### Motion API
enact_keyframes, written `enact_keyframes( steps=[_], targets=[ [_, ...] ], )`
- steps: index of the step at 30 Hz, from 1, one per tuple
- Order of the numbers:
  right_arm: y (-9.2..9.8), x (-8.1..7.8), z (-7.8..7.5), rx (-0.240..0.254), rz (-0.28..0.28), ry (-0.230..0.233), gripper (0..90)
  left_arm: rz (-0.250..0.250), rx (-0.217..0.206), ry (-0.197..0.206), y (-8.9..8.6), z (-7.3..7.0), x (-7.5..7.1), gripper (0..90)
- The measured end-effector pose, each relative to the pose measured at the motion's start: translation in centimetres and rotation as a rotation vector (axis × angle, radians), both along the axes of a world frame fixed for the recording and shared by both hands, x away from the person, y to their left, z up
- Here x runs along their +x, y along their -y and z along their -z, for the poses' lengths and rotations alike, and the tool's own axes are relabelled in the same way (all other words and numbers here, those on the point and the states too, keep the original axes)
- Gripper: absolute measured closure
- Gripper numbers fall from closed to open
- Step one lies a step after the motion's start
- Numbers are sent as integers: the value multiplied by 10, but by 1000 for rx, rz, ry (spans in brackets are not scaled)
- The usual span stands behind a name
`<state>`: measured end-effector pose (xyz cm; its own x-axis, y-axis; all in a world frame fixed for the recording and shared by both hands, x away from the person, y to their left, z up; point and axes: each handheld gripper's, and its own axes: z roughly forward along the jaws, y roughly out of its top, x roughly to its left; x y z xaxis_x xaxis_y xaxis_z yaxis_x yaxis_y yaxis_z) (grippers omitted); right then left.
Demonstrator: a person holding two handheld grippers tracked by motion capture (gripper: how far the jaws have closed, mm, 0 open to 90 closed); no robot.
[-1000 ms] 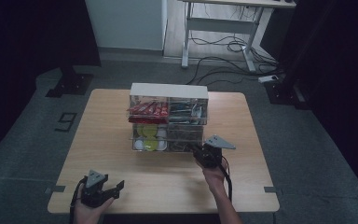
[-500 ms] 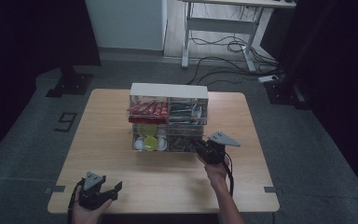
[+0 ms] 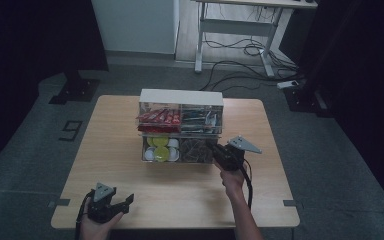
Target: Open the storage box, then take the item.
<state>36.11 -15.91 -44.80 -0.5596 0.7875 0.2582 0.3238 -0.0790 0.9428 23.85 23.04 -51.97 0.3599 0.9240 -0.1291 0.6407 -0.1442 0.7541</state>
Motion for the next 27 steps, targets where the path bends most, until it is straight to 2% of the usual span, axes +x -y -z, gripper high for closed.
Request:
enact_keyframes(
  steps=[16, 27],
  targets=[
    [-1, -3, 1, 0, 6, -2, 893, 14, 6, 12, 6, -3, 3, 279],
    [2, -5, 0, 2, 7, 6, 893, 58, 14, 34, 30, -16, 15, 279]
  ],
)
